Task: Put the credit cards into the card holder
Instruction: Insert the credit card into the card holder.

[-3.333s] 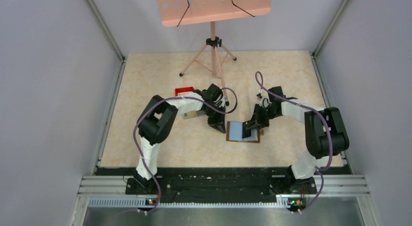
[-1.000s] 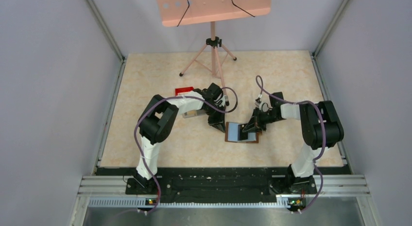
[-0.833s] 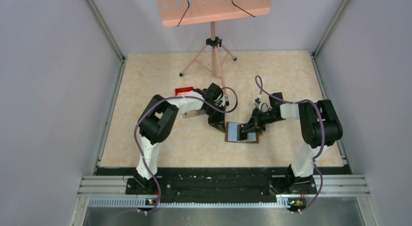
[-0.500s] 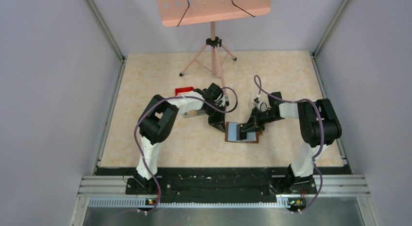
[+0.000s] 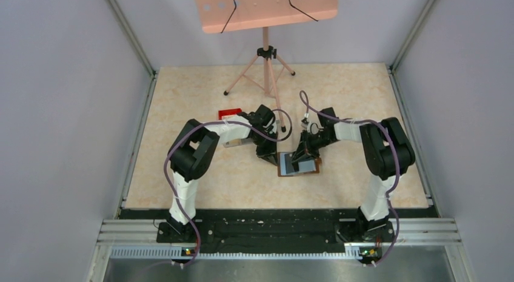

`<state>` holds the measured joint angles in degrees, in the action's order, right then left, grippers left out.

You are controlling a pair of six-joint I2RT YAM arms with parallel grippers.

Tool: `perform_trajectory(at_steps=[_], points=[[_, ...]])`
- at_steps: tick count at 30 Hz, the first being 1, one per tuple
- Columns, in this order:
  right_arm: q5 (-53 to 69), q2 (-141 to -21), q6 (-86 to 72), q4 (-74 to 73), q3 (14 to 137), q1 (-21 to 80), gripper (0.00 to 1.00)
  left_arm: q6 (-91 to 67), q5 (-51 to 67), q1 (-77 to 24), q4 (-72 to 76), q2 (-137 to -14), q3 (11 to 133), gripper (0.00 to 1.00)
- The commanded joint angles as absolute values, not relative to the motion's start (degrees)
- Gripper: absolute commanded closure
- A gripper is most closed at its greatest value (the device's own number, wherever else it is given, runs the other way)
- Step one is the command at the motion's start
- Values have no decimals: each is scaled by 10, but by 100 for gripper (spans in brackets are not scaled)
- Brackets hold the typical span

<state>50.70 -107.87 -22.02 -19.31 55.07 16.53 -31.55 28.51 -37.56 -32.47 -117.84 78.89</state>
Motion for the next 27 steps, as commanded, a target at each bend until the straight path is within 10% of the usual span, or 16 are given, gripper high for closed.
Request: perform_trajectory(at_steps=[1,16,27], points=[[423,-1076,-182,-245,590,192,93,-360,275,-379,-317,-1166,758,100],[295,-1027,-144,-360,632,221,35,-360,280,-379,-314,-1172,769,100],[234,-998,-126,-388,650,248,25,-359,283,-380,-320,-1178,781,100]])
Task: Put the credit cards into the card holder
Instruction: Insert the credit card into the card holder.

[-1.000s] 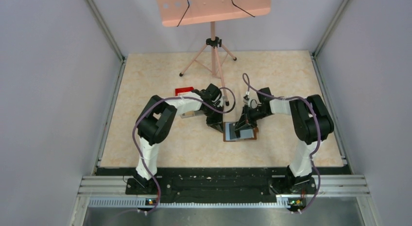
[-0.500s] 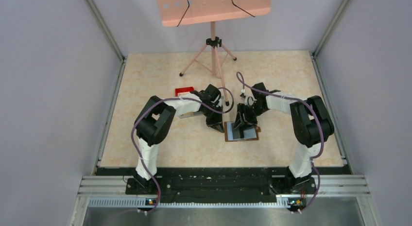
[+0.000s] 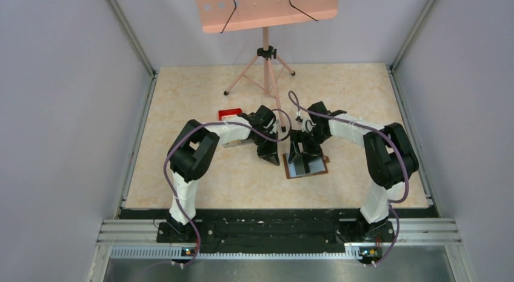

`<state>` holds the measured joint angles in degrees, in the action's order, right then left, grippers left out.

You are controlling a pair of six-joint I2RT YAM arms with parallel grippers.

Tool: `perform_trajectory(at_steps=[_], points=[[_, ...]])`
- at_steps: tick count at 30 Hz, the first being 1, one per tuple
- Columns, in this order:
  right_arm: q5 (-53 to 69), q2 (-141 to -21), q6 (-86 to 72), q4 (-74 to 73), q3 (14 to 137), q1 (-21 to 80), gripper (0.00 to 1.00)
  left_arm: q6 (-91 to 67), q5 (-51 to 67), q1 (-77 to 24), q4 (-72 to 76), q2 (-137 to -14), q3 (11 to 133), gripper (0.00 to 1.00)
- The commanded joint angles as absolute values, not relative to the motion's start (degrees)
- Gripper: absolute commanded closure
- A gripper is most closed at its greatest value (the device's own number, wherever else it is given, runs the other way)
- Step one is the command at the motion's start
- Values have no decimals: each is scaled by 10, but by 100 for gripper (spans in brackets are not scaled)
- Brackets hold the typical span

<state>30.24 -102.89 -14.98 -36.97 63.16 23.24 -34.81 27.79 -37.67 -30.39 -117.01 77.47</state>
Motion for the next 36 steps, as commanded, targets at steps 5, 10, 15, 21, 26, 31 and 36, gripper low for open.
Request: perform_trajectory(at_steps=[5,10,15,21,26,31,36], points=[[229,-966,-118,-380,645,261,22,-359,285,-380,-319,-1178,787,100],[269,-937,-127,-351,629,261,12,-365,285,-380,-318,-1173,791,100],[284,-931,-155,-329,624,256,9,-367,281,-381,-318,-1165,793,100],[215,-932,-140,-373,640,257,9,-366,277,-381,-324,-1165,799,100],[228,-939,-144,-361,622,257,10,-366,281,-383,-326,-1172,802,100],[268,-968,-146,-330,603,257,16,-364,283,-385,-328,-1178,805,100],[278,-994,-148,-325,602,257,23,-361,284,-386,-333,-1183,811,100]])
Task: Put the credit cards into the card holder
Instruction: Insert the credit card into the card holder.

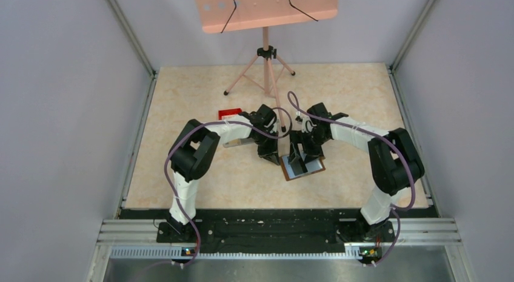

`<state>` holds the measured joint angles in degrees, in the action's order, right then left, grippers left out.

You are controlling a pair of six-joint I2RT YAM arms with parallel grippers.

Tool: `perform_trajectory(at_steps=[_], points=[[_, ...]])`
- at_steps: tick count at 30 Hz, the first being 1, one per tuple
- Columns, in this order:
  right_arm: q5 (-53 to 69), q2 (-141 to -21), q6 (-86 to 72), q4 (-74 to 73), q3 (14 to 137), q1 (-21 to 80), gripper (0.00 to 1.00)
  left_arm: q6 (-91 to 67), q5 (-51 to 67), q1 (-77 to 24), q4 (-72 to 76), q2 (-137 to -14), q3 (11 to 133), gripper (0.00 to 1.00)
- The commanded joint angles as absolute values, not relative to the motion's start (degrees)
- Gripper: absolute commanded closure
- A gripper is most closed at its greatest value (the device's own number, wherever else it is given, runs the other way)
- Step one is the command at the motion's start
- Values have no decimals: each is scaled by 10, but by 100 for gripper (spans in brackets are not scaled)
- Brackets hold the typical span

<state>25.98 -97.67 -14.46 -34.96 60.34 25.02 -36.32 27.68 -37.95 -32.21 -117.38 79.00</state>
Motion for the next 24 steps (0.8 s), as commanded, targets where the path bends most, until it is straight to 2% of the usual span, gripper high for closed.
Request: perform_trajectory(at_steps=[1,5,11,14,18,24], points=[[281,-997,-146,-325,603,257,24,-361,284,-386,-333,-1184,812,100],[295,-1000,-144,-326,604,257,29,-360,285,-386,-334,-1188,819,100],[340,-1000,-145,-321,607,257,45,-357,290,-386,-343,-1203,847,100],[353,-1000,-152,-321,608,256,50,-353,286,-386,-352,-1206,862,100],[348,-1001,-153,-326,612,254,51,-341,277,-386,-372,-1214,884,98],[321,-977,-149,-337,628,249,43,-314,229,-386,-407,-1189,891,85]])
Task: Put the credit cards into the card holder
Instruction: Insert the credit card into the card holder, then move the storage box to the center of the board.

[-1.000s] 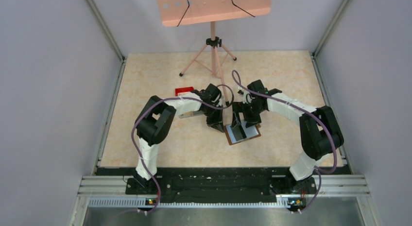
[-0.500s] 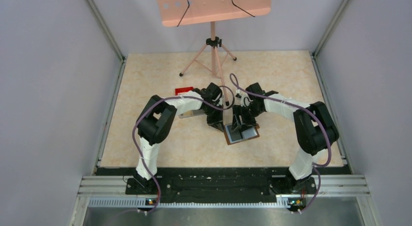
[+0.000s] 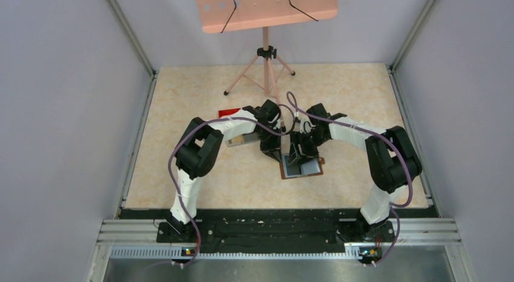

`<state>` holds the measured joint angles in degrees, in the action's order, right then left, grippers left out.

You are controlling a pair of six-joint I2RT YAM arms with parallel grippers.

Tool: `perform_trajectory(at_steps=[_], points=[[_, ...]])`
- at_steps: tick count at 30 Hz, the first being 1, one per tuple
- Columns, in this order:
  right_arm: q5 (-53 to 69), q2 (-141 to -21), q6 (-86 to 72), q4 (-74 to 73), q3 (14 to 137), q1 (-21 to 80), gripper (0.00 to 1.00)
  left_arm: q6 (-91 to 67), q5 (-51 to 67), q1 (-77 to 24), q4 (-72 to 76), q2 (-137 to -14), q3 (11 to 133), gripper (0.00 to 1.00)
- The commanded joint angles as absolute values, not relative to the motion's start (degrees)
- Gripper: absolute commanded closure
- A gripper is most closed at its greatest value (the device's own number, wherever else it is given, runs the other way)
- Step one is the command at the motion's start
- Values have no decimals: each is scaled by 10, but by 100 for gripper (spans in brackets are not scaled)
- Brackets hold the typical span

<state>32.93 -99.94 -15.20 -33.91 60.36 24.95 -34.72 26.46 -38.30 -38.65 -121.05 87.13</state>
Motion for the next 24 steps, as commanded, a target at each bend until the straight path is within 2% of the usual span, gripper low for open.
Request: perform_trajectory(at_steps=[1,7,10,18,24], points=[[320,-973,-149,-337,632,248,42,-311,216,-387,-411,-1180,890,83],[314,-962,-145,-339,665,236,32,-291,163,-386,-417,-1120,887,57],[319,-971,-141,-340,693,234,28,-284,138,-383,-403,-1082,882,49],[357,-1035,-133,-352,797,235,27,-296,135,-336,-317,-992,821,46],[388,-1111,-136,-374,908,254,27,-328,180,-266,-269,-953,750,46]])
